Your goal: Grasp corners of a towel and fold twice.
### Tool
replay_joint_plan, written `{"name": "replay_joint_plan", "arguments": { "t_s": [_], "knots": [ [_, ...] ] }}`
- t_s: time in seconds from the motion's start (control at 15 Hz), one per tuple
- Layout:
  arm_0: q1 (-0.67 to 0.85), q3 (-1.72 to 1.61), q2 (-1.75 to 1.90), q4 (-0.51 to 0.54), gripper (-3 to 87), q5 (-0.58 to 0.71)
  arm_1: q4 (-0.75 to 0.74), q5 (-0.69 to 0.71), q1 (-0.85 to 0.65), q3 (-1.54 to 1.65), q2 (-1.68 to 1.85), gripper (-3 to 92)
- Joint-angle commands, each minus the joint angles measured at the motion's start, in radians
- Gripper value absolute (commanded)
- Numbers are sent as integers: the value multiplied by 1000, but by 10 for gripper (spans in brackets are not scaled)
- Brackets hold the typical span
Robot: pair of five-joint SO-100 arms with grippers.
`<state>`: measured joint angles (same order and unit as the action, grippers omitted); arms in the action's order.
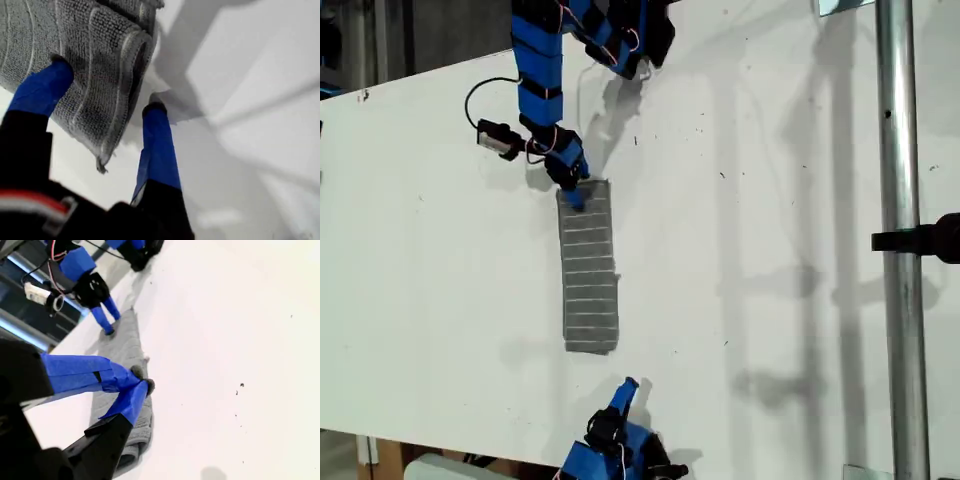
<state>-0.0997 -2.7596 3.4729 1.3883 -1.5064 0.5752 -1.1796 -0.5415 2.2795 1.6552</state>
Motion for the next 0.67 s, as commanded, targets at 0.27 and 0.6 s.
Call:
{"name": "replay_joint_plan", "arguments": {
  "t_s": [0.27,0.6],
  "knots": [
    [-32,15,6,-5,-26,-11,-149,-31,84,-236,-202,8],
    [-40,14,6,-8,-26,-2,209,-11,55,-3,219,-2]
  ]
}}
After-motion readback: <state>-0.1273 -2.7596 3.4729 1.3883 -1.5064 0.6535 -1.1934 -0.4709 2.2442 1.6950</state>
